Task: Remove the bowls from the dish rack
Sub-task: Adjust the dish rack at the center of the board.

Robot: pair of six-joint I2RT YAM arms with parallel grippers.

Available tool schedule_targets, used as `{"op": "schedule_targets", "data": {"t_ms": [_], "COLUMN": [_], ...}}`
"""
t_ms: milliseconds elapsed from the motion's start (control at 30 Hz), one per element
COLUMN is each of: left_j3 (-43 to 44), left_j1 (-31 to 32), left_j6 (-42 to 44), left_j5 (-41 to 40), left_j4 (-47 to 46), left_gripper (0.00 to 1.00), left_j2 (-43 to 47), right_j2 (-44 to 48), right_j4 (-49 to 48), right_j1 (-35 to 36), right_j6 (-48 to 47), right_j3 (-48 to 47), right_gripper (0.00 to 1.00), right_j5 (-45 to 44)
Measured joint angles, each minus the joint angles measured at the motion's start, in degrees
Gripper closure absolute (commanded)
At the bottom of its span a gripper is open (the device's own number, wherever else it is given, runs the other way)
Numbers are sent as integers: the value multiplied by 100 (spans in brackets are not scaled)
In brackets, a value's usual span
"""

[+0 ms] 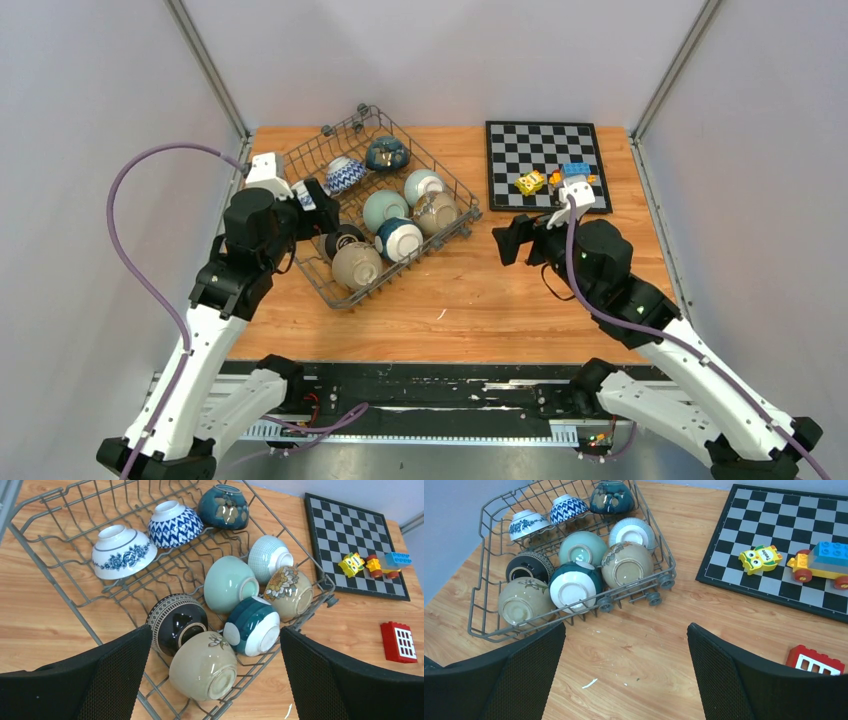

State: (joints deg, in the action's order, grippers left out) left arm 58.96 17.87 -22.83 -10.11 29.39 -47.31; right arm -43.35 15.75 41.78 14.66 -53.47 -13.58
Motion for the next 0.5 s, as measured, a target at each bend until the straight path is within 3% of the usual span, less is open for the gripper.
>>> {"op": "schedule_targets", "data": {"t_ms": [167,500], "left_j3": [-295,-544], "left_j1": [0,0], "left_j6": [-35,96], "left_j5": [-81,63], "left_j4": [-85,-52], "left_gripper": [0,0], "left_j2": [275,573], "right_j2": [267,-531], "right_j4": [-181,48], "right_j1": [0,-15], "right_j6": [37,378], "right_j3": [310,-168], "right_gripper": [1,5], "right_j5": [28,479]}}
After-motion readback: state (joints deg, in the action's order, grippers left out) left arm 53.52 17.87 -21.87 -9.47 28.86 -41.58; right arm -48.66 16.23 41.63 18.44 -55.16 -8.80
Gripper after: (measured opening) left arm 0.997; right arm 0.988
